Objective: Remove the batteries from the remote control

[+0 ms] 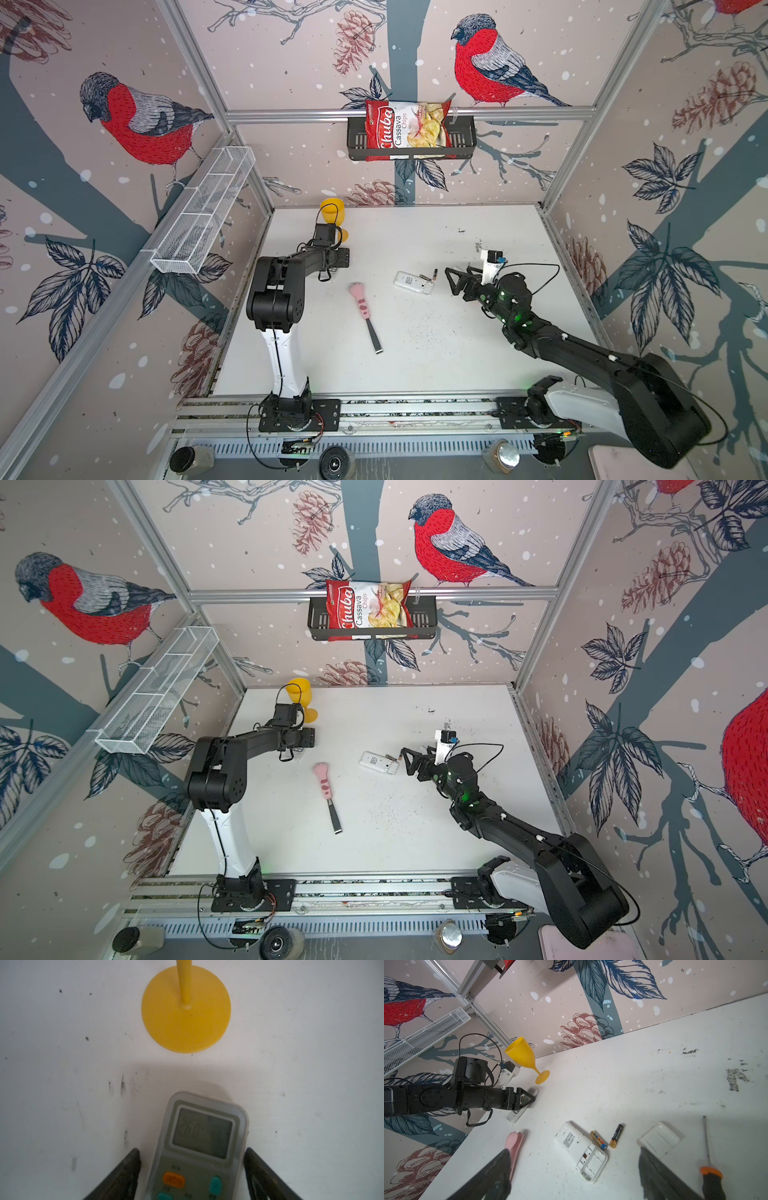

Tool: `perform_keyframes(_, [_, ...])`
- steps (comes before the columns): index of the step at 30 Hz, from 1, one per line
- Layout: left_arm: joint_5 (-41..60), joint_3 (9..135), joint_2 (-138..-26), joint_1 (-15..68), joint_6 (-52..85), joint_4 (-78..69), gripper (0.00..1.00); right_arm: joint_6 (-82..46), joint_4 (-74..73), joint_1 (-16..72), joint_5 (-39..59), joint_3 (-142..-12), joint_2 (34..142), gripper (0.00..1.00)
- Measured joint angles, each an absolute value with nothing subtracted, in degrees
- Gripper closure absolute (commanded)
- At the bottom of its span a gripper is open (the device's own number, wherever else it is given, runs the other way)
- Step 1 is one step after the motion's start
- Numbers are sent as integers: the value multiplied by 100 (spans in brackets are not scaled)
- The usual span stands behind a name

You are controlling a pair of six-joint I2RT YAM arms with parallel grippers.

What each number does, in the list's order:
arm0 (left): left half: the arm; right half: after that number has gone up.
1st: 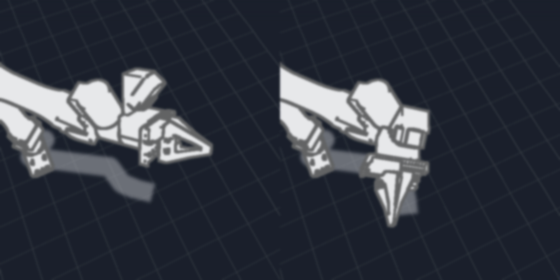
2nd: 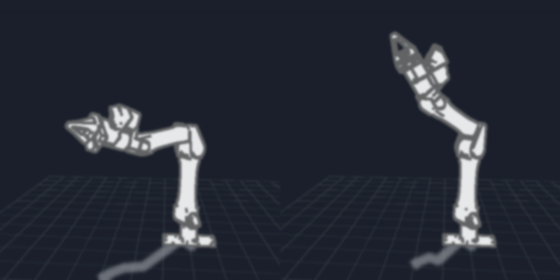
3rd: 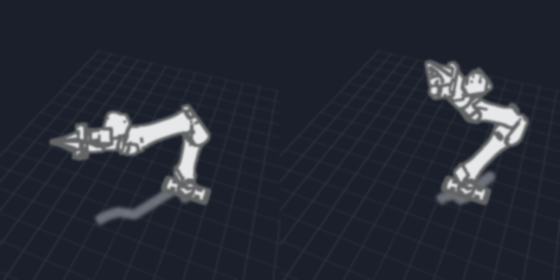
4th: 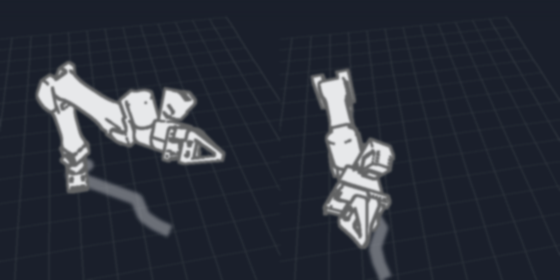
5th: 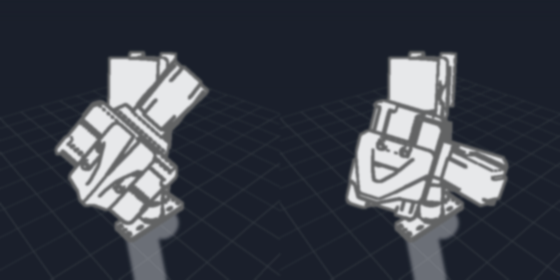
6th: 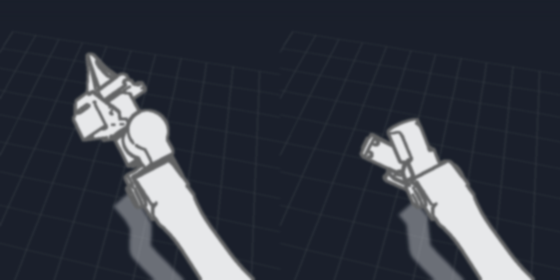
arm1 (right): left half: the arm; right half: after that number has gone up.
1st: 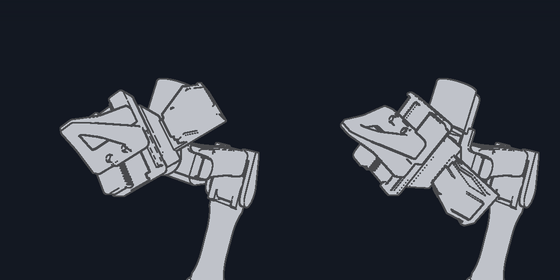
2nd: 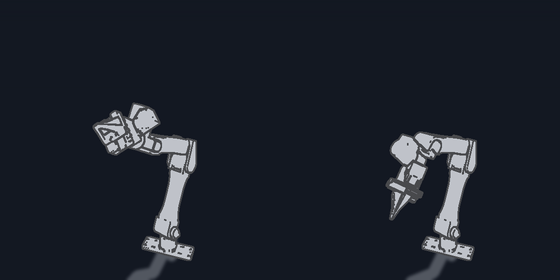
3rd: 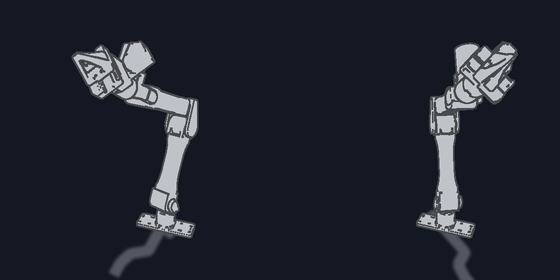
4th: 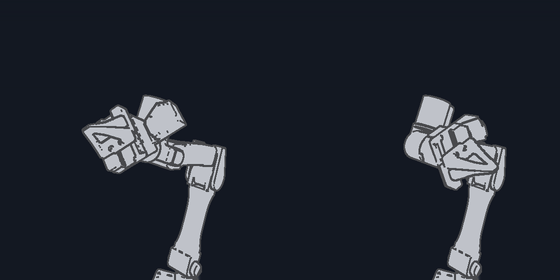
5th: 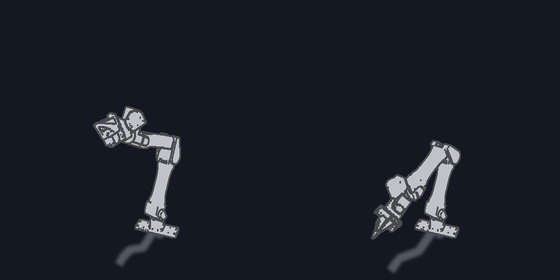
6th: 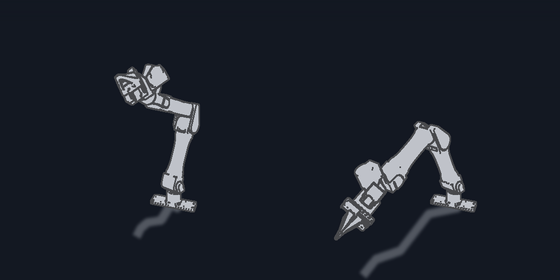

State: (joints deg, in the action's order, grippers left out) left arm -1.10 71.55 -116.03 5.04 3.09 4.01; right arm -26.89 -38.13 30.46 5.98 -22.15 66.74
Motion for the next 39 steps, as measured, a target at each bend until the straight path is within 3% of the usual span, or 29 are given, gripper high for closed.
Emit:
perform_keyframes(14, [-104,7690,-11981,504,301,510,25,-2687,-3892,3059,598,-2213,6667,5])
perform_keyframes(25, [-34,7771,-12036,504,257,523,45,-2685,-3892,3059,596,-2193,6657,5])
perform_keyframes(39, [305,7286,-11644,504,167,532,51,-2639,-3883,3065,578,-2189,6624,4])
